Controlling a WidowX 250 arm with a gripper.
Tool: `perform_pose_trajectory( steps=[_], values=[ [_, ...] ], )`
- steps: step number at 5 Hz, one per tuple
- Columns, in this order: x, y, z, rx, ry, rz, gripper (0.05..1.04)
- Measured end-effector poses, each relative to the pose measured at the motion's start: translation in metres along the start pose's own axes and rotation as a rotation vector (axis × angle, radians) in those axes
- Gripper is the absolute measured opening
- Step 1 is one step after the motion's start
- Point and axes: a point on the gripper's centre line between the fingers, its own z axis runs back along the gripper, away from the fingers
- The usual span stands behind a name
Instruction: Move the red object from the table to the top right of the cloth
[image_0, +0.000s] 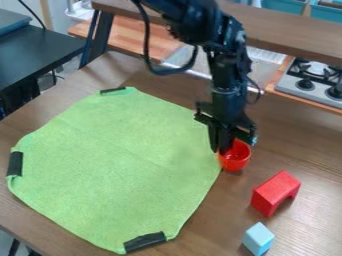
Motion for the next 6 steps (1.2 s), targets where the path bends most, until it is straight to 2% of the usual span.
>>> perform_pose_trajectory(
  steps=[1,2,3,4,5,6],
  values=[
    [-0.001,0.017,0.052,-0.107,-0.114,0.030,0.067],
    [-0.016,0.045,0.085,-0.141,-0.183,0.079,0.067],
    [-0.030,0.049,0.082,-0.135,-0.167,0.061,0.067],
    [-0.031,0.062,0.071,-0.061,-0.158,0.053,0.067],
    [-0.023,0.074,0.038,-0.014,-0.109,0.093,0.067],
    [-0.008,0.079,0.025,0.021,-0.091,0.110,0.067]
  ],
)
